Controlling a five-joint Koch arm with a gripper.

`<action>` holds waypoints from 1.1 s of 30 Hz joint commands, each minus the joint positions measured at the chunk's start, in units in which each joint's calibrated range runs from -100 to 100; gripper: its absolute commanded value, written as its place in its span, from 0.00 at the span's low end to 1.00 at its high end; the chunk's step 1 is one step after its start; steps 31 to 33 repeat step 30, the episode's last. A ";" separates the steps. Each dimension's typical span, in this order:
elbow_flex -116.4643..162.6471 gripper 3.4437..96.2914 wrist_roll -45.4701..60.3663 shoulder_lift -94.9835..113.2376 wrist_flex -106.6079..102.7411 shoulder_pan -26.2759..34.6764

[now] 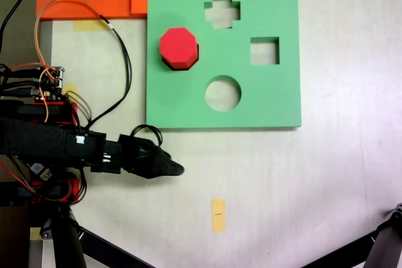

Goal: Put the octagonal pillar block into the corresponding hole

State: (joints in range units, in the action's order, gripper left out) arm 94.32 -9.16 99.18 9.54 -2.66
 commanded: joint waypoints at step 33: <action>5.68 0.49 8.45 0.82 -7.86 1.71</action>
